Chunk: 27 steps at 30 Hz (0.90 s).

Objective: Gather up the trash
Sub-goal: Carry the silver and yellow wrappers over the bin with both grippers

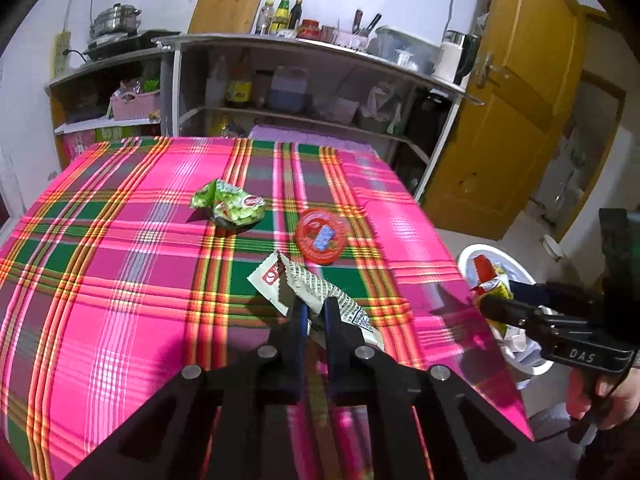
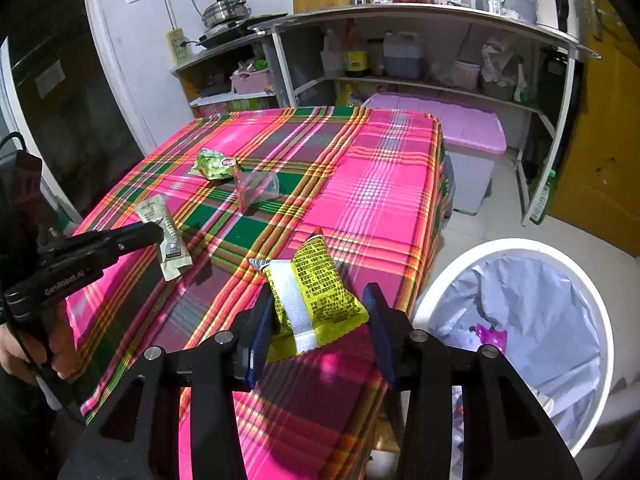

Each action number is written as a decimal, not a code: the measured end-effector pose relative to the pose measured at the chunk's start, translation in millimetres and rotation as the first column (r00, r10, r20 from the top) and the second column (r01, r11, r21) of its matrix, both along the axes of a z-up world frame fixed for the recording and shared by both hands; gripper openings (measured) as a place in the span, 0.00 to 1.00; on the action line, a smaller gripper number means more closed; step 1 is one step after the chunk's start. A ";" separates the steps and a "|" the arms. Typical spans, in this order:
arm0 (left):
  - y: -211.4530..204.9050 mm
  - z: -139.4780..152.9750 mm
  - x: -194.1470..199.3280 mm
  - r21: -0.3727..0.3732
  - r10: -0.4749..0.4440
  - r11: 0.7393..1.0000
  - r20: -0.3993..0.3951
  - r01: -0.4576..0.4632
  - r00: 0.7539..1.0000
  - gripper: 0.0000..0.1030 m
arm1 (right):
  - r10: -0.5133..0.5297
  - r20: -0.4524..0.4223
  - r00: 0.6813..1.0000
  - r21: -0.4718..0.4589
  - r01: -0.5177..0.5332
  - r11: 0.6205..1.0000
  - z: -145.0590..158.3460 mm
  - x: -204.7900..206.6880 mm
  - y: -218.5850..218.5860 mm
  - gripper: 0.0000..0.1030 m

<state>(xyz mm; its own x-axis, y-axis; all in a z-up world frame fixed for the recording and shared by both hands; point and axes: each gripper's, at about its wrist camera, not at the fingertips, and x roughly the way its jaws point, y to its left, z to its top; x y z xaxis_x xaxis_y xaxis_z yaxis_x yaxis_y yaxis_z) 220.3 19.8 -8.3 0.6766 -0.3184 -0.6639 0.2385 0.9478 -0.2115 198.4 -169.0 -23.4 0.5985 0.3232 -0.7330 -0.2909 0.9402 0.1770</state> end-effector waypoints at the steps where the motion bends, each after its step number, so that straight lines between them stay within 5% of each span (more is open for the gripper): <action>1: -2.8 4.0 -4.6 -0.001 -0.006 1.000 0.010 0.006 1.000 0.08 | -0.003 0.005 1.000 0.001 0.003 1.000 2.1 -3.8 -1.5 0.44; 13: -55.1 38.6 -42.9 -0.004 -0.119 0.993 0.086 0.120 0.989 0.08 | -0.082 0.053 0.995 0.013 0.081 0.997 22.8 -49.1 -37.5 0.44; 27: -137.8 38.7 -45.4 0.003 -0.274 0.962 0.078 0.274 0.959 0.08 | -0.215 0.052 0.975 0.023 0.214 0.977 22.8 -78.1 -102.4 0.44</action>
<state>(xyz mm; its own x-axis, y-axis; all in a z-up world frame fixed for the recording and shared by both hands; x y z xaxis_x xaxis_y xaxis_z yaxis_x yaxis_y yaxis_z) 174.8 -118.0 30.4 0.6118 -0.5038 -0.6098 0.5046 0.8423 -0.1896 120.3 -271.4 -0.6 0.6940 0.1957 -0.6929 -0.0927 0.9786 0.1835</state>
